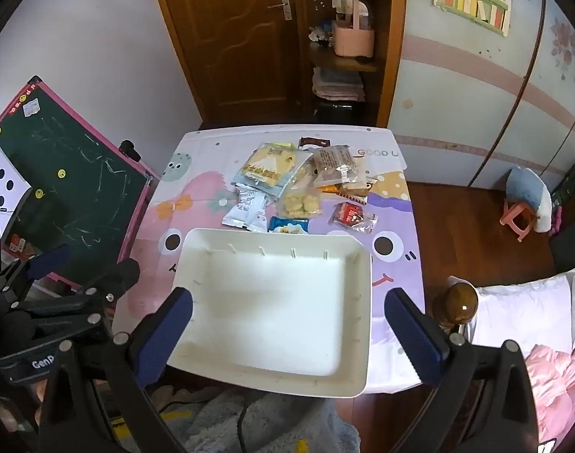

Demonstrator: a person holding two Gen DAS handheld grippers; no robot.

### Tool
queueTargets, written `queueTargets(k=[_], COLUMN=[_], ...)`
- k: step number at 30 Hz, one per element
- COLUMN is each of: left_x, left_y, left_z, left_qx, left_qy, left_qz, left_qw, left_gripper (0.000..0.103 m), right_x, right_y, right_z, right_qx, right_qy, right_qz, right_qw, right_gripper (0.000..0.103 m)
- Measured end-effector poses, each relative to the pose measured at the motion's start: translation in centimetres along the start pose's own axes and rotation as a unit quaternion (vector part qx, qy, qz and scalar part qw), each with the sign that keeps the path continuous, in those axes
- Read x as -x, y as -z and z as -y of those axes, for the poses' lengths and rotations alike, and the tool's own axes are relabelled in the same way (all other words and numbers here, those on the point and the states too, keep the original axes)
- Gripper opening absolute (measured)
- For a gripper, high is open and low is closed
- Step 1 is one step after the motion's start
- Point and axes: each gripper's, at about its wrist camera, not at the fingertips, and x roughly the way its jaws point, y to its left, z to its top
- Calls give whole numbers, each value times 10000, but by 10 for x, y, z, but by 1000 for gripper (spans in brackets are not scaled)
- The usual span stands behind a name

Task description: Organize snacks

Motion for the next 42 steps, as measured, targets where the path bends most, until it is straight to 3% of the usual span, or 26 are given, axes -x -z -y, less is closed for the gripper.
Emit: queueTargets(k=[9, 17, 42], left_x=[-4, 2, 10], left_y=[-3, 0, -6], left_z=[-1, 7, 7], left_qx=[-94, -167, -145], left_qy=[48, 127, 207], left_qz=[-169, -96, 39], left_qw=[9998, 9997, 9997], left_gripper=[102, 100, 99], right_x=[1, 10, 18], right_y=[3, 1, -1], right_z=[1, 3, 3], right_qx=[-76, -99, -38], right_qy=[-93, -272, -220], right_qz=[-34, 91, 233], right_qw=[9999, 9995, 9995], right_gripper=[100, 97, 97])
